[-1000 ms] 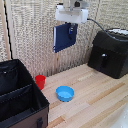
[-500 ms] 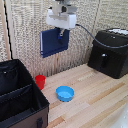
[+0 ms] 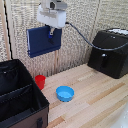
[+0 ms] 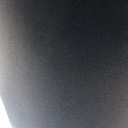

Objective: Discover the targeted book and set your gripper to the appropriate amplitude. Smoothly guide your gripper in the direction of the book and snatch it firmly. Search for the back section of the caddy. Move the held book towards the back section and lightly deposit it inside.

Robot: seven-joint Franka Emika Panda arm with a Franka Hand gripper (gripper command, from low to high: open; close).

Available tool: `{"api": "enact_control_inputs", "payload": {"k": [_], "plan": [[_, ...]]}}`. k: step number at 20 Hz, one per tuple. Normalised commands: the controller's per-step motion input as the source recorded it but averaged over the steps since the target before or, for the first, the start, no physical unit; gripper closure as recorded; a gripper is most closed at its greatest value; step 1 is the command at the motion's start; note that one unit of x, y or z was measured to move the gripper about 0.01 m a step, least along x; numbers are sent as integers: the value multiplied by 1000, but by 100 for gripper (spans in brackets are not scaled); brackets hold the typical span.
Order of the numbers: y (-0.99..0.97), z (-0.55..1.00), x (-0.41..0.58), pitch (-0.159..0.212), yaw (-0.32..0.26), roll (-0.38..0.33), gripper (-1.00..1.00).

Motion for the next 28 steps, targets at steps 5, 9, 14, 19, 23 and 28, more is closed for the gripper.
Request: {"api": "enact_control_inputs", "payload": {"k": [5,9,14,19,23,28], "plan": [[766,538,144,7,-75,40,100],[795,476,206,32,-62,45,100],[803,451,219,41,-57,45,100],[815,412,207,54,-51,37,100],[836,331,227,67,-44,29,100],[897,155,301,89,-20,4,100]]}}
